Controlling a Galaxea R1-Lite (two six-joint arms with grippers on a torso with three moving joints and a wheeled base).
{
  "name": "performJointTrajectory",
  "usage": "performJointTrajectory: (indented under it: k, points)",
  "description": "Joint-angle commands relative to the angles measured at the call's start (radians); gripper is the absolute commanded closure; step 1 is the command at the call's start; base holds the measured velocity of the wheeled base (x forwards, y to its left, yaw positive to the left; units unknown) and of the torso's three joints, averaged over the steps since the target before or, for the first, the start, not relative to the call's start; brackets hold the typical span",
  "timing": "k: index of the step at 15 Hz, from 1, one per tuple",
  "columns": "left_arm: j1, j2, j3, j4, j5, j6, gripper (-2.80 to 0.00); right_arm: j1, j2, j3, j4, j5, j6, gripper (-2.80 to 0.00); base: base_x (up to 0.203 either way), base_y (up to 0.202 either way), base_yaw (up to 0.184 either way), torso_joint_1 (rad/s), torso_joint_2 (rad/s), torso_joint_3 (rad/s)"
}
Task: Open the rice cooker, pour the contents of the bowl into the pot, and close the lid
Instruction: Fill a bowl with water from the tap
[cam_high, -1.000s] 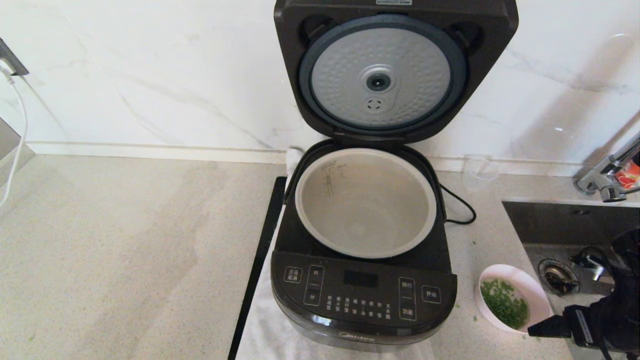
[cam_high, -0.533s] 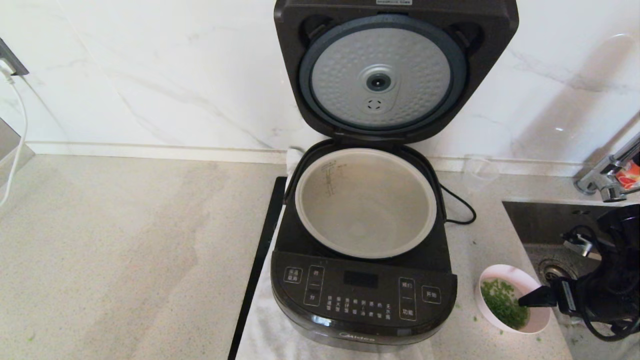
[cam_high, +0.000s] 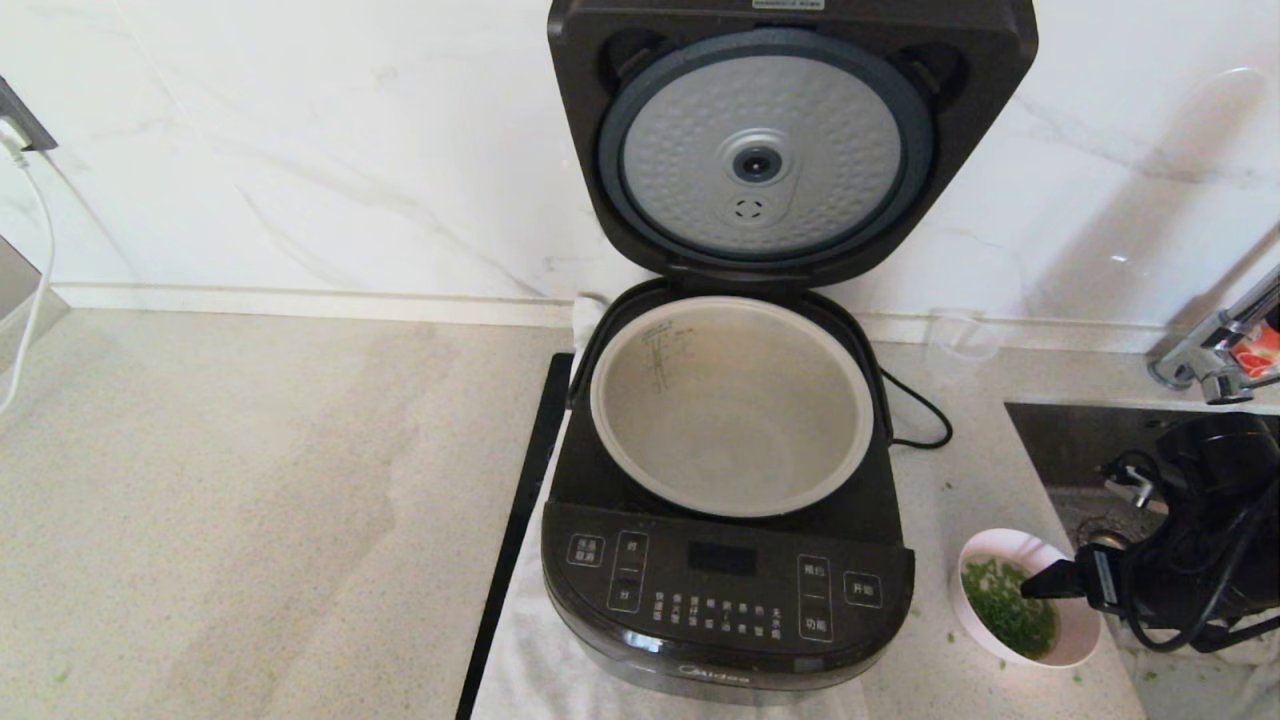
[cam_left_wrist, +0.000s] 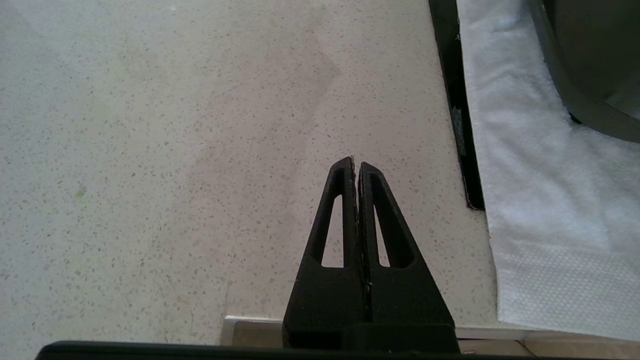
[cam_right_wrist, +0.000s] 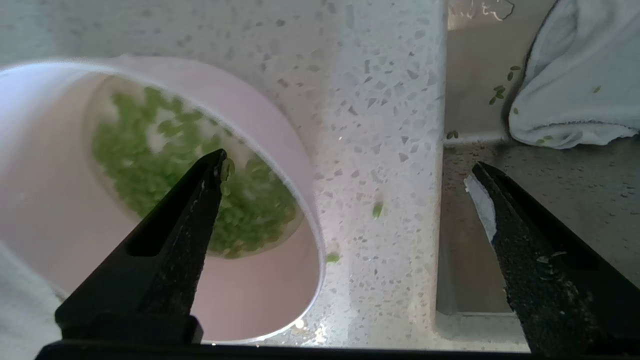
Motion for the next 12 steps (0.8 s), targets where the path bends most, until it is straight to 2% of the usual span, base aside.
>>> performJointTrajectory:
  k: [1,3,4,5,12]
  points:
    - [0.000,-0.001,0.000,0.000,0.000,0.000,0.00,-0.001,0.019,-0.006,0.001,0.001,0.001,-2.80,0.000,0.000,0.000,0.000,0.00,0.000]
    - [0.000,-0.001,0.000,0.000,0.000,0.000,0.00,-0.001,0.022,-0.004,0.001,0.001,0.001,-2.80,0.000,0.000,0.000,0.000,0.00,0.000]
    - [0.001,-0.001,0.000,0.000,0.000,0.000,0.00,-0.001,0.027,-0.004,0.001,0.001,0.001,-2.03,0.000,0.000,0.000,0.000,0.00,0.000]
    - [0.000,-0.001,0.000,0.000,0.000,0.000,0.00,-0.001,0.032,-0.003,0.001,0.001,0.001,0.00,0.000,0.000,0.000,0.000,0.00,0.000]
    - [0.000,-0.002,0.000,0.000,0.000,0.000,0.00,0.001,0.037,0.000,0.003,0.004,0.004,0.00,0.000,0.000,0.000,0.000,0.00,0.000]
